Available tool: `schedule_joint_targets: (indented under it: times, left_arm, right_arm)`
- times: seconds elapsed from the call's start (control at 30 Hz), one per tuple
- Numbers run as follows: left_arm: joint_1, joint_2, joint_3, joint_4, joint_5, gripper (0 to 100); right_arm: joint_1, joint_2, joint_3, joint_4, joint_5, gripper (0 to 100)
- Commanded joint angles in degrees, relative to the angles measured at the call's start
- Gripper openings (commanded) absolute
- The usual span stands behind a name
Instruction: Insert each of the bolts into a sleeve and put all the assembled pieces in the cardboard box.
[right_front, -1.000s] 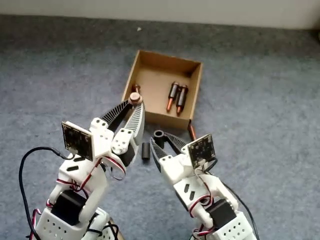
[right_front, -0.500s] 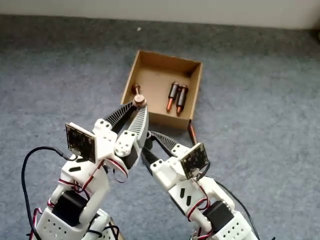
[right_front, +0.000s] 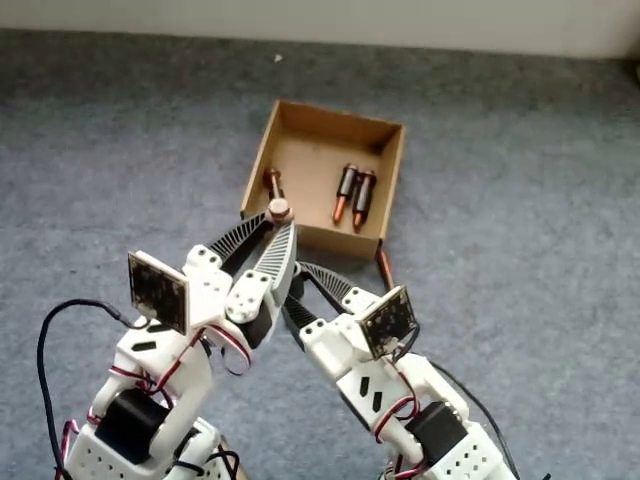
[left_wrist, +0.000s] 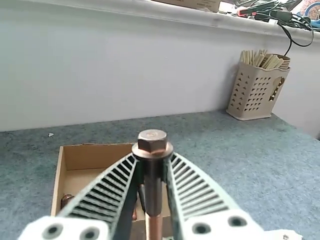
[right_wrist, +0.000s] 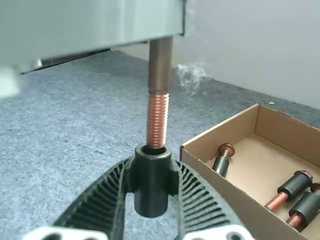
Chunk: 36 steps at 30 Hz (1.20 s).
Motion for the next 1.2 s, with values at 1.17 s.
schedule_joint_targets:
  times: [1.17]
  left_arm:
    - [2.5,-5.8,4.1,0.3,-3.1,1]
  right_arm:
    - [-0.4,-1.7,5.6,-1.7,0.7,0.5]
